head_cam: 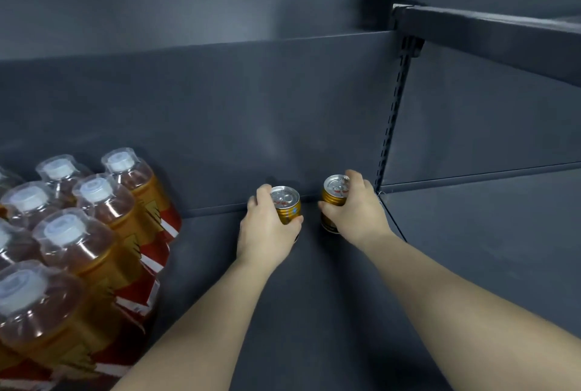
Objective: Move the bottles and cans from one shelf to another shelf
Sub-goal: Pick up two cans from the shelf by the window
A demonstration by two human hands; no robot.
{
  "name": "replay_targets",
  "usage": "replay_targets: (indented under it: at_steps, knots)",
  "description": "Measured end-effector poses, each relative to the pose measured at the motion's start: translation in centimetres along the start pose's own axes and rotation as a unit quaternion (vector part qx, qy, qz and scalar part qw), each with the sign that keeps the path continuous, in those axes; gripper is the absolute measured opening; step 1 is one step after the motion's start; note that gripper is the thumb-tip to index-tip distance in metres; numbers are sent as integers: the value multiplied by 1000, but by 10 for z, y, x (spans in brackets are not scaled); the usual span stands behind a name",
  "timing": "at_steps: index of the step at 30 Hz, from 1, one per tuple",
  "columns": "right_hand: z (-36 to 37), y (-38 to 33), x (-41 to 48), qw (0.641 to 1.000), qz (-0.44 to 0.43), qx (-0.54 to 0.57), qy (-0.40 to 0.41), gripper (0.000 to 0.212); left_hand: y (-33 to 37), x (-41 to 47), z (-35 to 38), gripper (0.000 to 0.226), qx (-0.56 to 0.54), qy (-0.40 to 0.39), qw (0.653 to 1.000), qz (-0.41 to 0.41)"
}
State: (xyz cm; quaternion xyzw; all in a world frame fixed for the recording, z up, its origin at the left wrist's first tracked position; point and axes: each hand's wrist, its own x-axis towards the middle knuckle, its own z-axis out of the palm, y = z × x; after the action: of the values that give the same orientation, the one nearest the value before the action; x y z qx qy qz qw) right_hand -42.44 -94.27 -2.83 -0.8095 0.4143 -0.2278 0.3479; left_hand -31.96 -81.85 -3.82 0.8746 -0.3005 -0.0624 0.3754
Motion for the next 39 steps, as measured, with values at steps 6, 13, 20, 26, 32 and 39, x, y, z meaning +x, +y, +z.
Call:
replay_targets:
  at_steps: [6,13,20,26,32,39]
  knots:
    - [6,9,19,1000,0,-9,-17,83,0,23,14,73,-21,-6,1000,8]
    - [11,20,23,1000,-9,20,-15,87,-4,28,23,82,-25,-6,1000,10]
    - [7,22,27,998,1,59,-31,67,-11,24,18,90,-27,-37,999,17]
    - [5,31,27,997,-12,48,-57,71,-13,25,19,84,-28,-40,999,16]
    - [5,31,27,998,-36,10,-51,77,-14,25,23,86,-36,-33,999,13]
    - [10,28,27,999,-42,-3,-16,69,-5,27,27,79,-37,-6,999,13]
